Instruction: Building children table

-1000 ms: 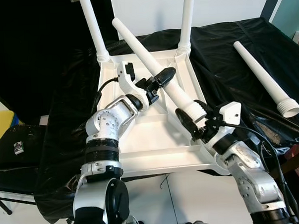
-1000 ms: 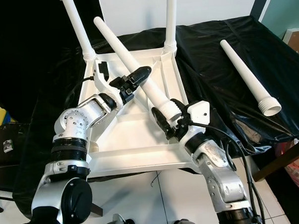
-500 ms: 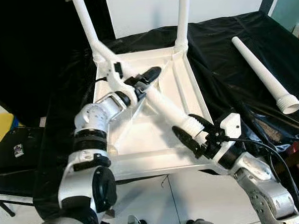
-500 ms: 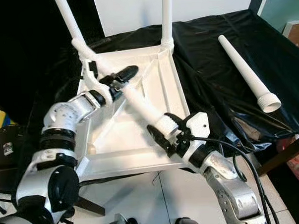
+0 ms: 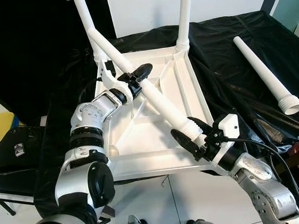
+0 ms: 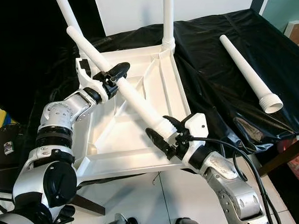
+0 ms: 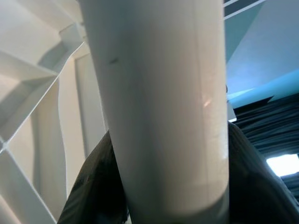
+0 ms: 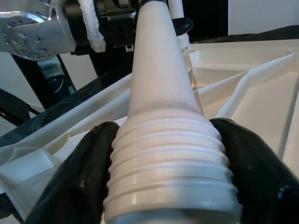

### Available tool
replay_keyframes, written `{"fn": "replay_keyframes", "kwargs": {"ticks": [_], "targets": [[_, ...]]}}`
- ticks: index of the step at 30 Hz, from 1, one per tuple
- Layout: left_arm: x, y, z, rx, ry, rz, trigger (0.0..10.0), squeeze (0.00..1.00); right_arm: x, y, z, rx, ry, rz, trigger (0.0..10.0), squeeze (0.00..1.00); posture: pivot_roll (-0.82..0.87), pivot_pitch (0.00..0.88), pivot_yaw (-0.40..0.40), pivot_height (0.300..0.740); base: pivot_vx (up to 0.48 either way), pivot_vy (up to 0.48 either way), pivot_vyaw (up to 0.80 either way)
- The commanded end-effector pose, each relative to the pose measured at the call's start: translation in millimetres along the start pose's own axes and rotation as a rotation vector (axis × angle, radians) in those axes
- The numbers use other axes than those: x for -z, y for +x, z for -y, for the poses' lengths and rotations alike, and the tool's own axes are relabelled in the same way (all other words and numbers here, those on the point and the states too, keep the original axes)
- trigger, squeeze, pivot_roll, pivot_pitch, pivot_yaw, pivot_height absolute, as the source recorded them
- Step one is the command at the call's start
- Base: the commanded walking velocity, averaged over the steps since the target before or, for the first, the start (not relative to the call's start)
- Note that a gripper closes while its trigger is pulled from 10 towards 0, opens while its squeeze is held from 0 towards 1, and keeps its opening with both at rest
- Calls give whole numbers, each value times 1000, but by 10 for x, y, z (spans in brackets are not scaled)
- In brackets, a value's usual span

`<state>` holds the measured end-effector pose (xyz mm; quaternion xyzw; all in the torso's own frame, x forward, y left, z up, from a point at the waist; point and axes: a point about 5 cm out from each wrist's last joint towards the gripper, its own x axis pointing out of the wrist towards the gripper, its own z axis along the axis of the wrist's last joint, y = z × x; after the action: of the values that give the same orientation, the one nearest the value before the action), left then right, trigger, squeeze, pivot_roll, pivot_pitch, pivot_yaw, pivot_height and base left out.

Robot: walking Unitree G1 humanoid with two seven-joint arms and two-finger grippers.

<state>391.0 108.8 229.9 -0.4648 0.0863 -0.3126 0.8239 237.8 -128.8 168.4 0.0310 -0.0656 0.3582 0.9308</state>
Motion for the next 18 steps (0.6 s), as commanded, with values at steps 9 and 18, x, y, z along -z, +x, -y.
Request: {"fn": "replay_keyframes", "kwargs": {"ticks": [9,18], "targets": [[-319,-60,185,25,182,93,10000,0,-29,-11,122,-1,1,-13,10000,1000,-119,79,47,740,0,0,0],[-253,5,541,112,574,85,10000,0,-123,62,363,106,-76,1,10000,0,-114,61,31,740,0,0,0]]}}
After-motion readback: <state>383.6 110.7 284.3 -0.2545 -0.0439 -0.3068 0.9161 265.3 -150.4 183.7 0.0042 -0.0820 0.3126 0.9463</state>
